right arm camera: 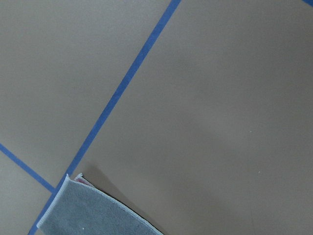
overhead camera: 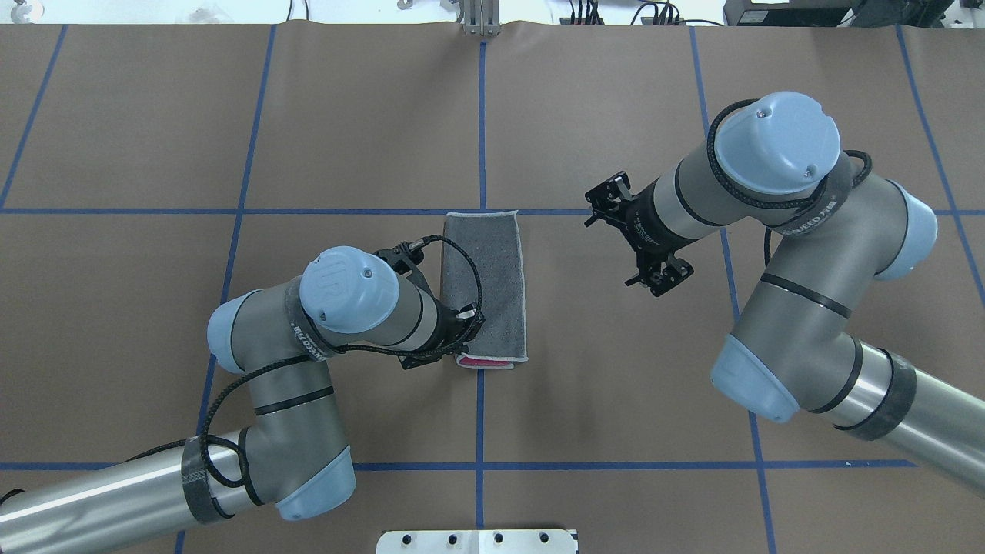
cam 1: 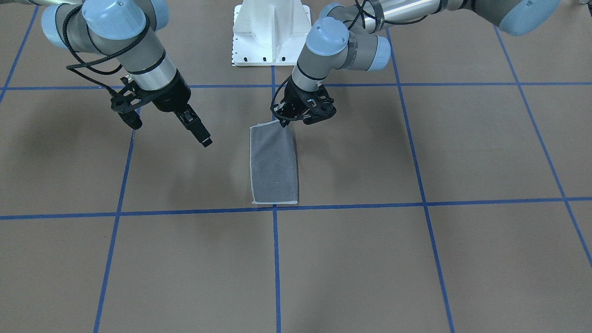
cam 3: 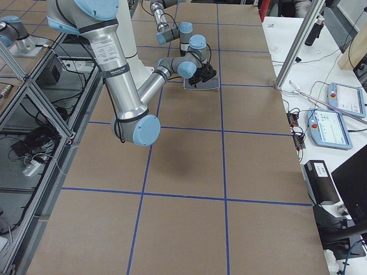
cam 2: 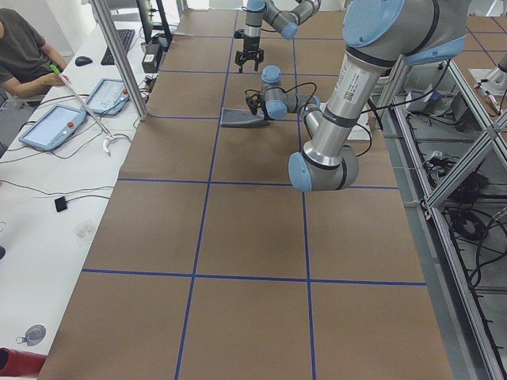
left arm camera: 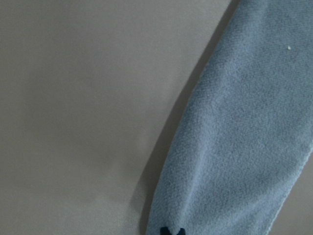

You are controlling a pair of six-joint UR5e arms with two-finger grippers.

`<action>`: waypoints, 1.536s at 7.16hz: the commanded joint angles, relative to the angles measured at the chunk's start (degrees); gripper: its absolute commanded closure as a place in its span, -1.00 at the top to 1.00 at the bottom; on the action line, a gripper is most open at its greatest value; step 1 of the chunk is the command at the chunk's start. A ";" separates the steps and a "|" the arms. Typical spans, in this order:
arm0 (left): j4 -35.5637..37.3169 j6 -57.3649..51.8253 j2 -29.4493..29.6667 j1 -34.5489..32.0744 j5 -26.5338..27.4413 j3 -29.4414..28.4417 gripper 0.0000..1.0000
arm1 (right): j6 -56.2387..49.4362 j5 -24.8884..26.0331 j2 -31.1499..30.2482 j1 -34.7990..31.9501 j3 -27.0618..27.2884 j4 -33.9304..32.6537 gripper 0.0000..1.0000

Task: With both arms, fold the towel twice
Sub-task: 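Grasp the towel's near end with the left gripper and lift it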

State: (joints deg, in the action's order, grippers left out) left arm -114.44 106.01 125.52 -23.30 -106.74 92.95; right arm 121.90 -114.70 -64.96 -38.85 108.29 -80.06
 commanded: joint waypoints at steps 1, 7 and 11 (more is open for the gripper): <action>-5.50 0.42 -4.55 0.09 -0.13 3.36 -1.00 | 0.00 0.00 0.01 0.00 -0.01 -0.01 1.00; -15.02 13.16 -11.77 5.07 14.32 10.20 -1.00 | 0.09 0.00 0.19 0.00 0.26 -0.01 1.00; -14.67 13.08 -14.60 8.79 19.47 12.60 -1.00 | 0.18 0.00 0.19 0.00 0.52 -0.10 1.00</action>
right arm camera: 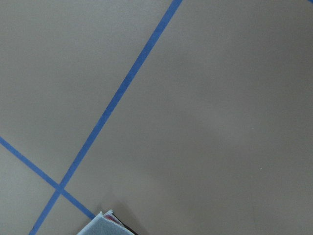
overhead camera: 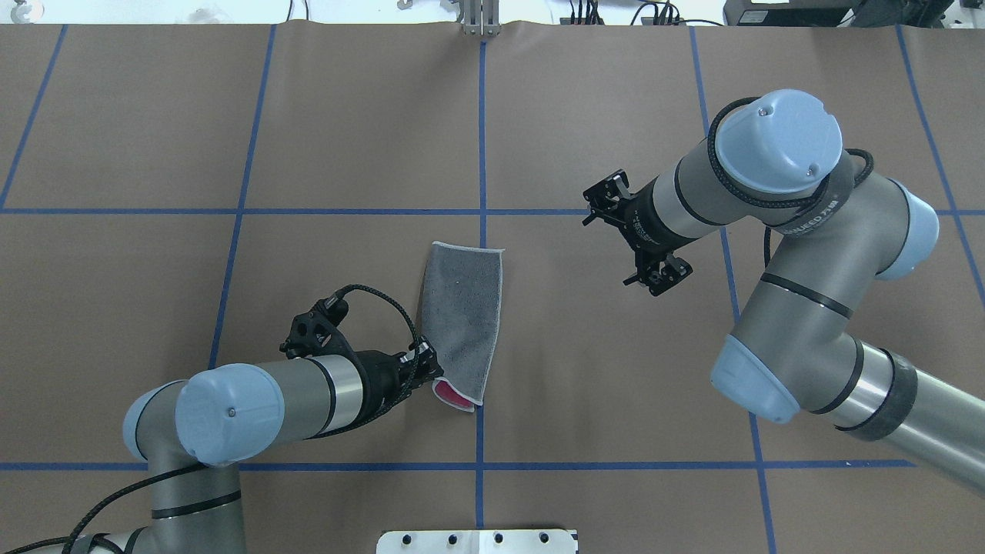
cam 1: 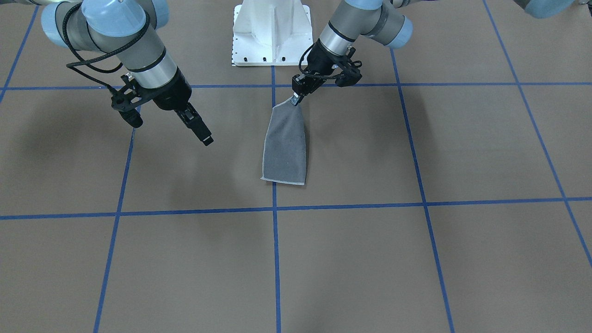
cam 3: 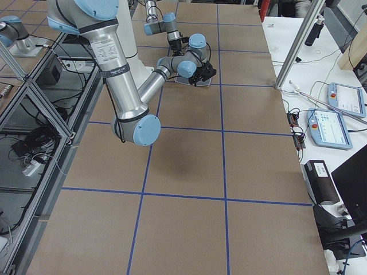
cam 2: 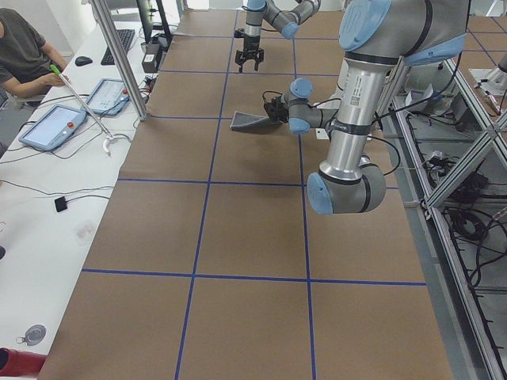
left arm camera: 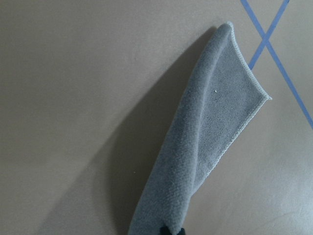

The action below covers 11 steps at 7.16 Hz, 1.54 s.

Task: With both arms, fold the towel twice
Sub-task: 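Grasp the towel's near end with the left gripper and lift it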

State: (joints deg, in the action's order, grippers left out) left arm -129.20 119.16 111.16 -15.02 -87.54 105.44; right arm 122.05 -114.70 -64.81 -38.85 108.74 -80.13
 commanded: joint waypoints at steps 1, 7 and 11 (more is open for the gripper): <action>0.09 -0.68 -0.42 0.52 0.27 -0.06 -1.00 | 0.03 0.00 -0.05 0.00 0.07 -0.03 1.00; 1.22 -5.26 0.80 0.78 5.28 -2.26 -1.00 | -0.06 0.00 0.03 0.00 -0.37 0.06 1.00; 1.67 -5.26 7.90 -2.10 6.77 -5.75 -1.00 | -7.35 -6.06 -2.34 -4.92 -0.98 0.06 1.00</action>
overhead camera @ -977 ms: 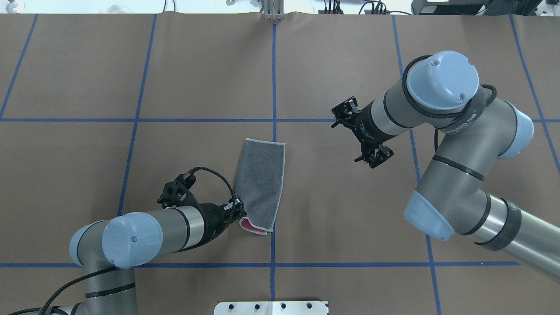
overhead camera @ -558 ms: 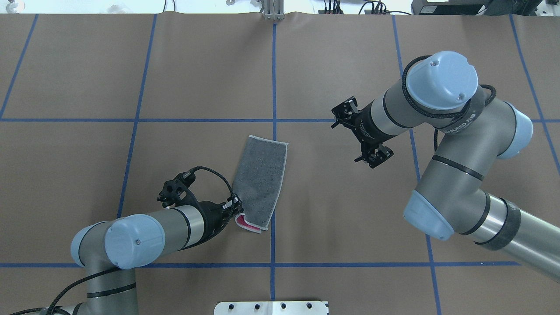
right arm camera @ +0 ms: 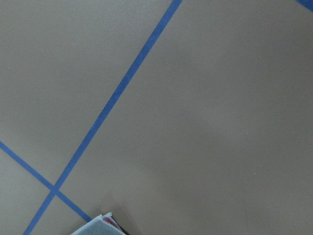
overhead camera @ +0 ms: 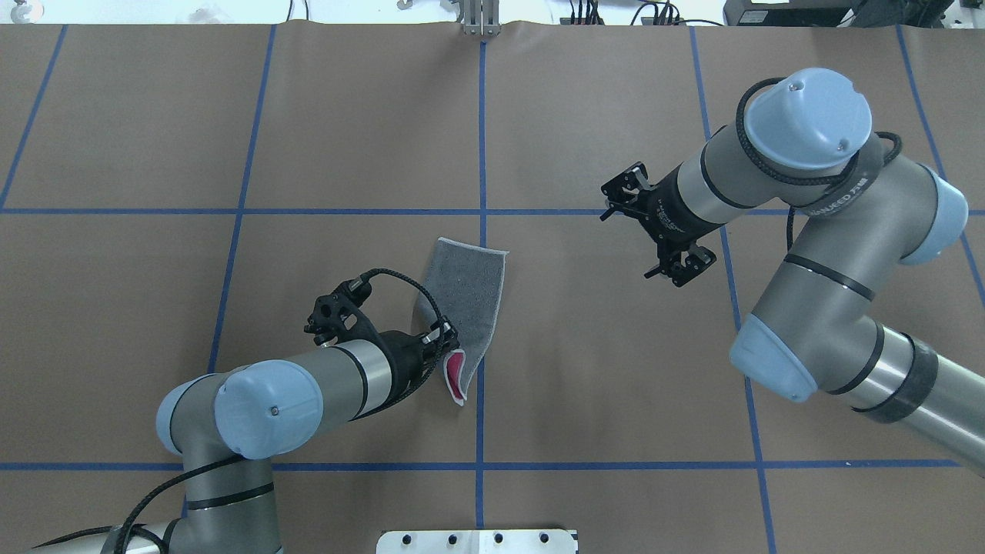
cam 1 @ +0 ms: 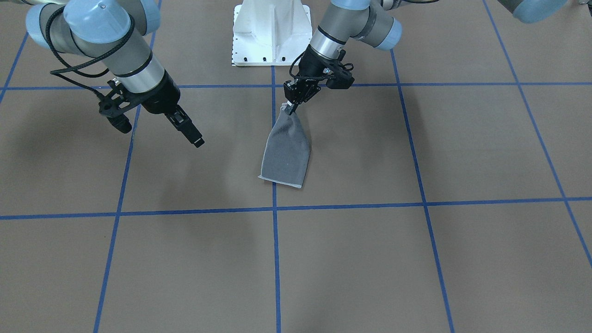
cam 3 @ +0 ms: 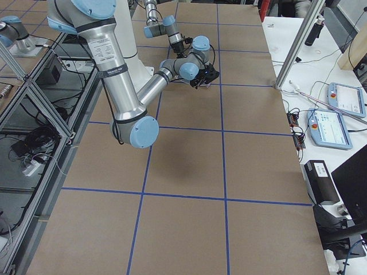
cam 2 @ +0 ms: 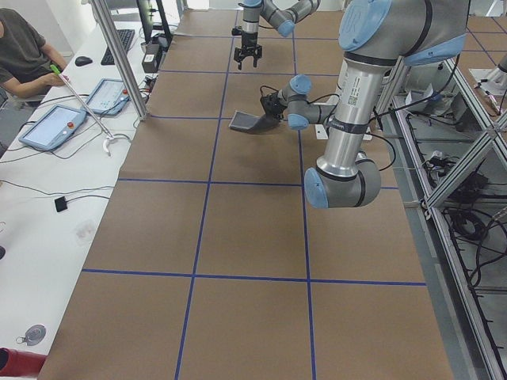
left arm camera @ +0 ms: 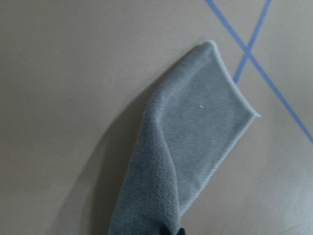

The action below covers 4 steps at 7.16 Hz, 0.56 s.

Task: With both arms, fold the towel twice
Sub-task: 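Fold the held near end over toward the far end with the left gripper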

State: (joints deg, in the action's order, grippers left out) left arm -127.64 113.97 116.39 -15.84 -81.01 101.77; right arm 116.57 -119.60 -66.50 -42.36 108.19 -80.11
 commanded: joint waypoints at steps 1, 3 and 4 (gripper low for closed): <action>0.02 -0.15 5.49 -2.69 0.15 -5.41 -1.00 | -1.96 -1.16 -0.56 -1.50 -1.05 0.12 1.00; -0.07 -0.42 7.71 -6.11 -0.20 -8.24 -1.00 | -4.23 -1.16 -1.09 -2.29 -1.40 0.04 1.00; -0.16 -0.42 9.54 -7.78 -0.29 -10.43 -1.00 | -5.47 -1.16 -1.09 -2.46 -2.36 0.12 1.00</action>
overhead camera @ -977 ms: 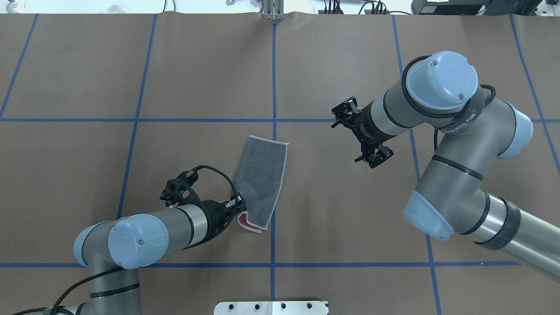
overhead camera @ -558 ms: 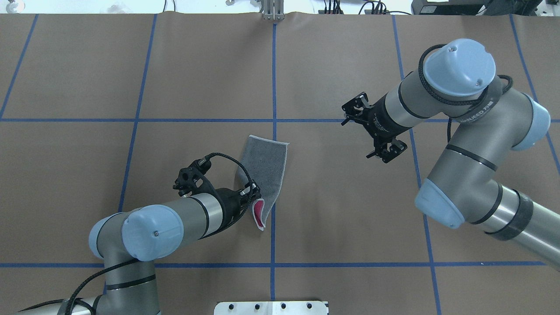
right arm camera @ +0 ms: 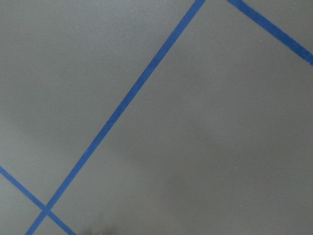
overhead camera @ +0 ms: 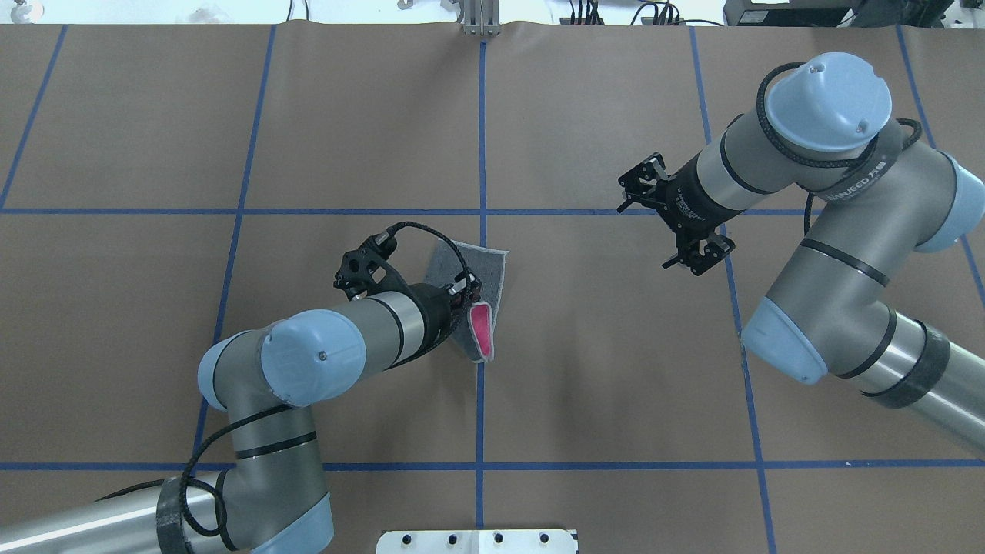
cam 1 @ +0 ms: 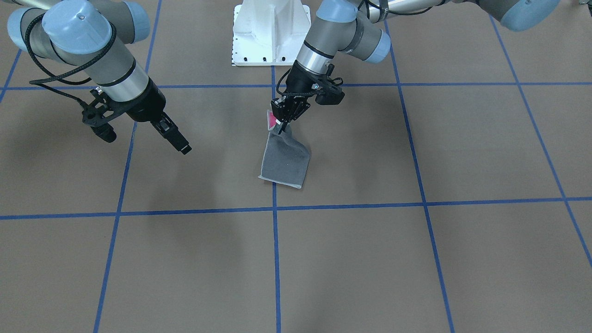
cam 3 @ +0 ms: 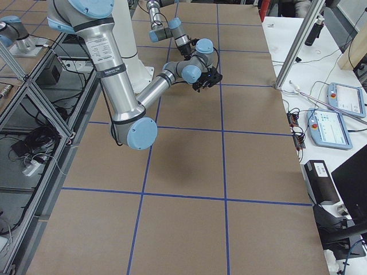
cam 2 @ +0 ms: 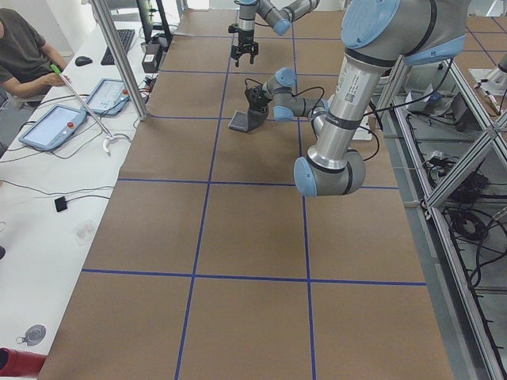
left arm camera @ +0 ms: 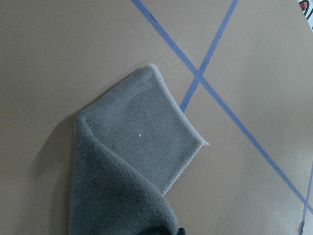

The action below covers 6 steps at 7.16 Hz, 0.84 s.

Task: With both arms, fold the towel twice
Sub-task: 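Fold the held near end over toward the far end with the left gripper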

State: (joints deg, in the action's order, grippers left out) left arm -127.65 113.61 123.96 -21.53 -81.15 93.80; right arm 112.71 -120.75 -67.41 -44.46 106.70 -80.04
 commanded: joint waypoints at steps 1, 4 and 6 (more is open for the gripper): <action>-0.23 0.12 3.64 -3.07 -0.24 -5.18 -1.00 | -2.05 -0.01 -0.18 -0.45 -0.97 -0.02 1.00; -0.40 0.29 6.98 -4.84 -0.33 -9.94 -1.00 | -2.06 -0.01 -0.53 -0.46 -0.97 0.06 1.00; -0.49 0.38 9.97 -5.63 -0.33 -13.54 -1.00 | -2.06 -0.01 -0.53 -0.46 -0.97 0.06 1.00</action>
State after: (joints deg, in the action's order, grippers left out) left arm -128.10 113.96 132.17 -26.58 -81.46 82.52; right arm 110.66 -120.76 -67.90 -44.91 105.74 -79.99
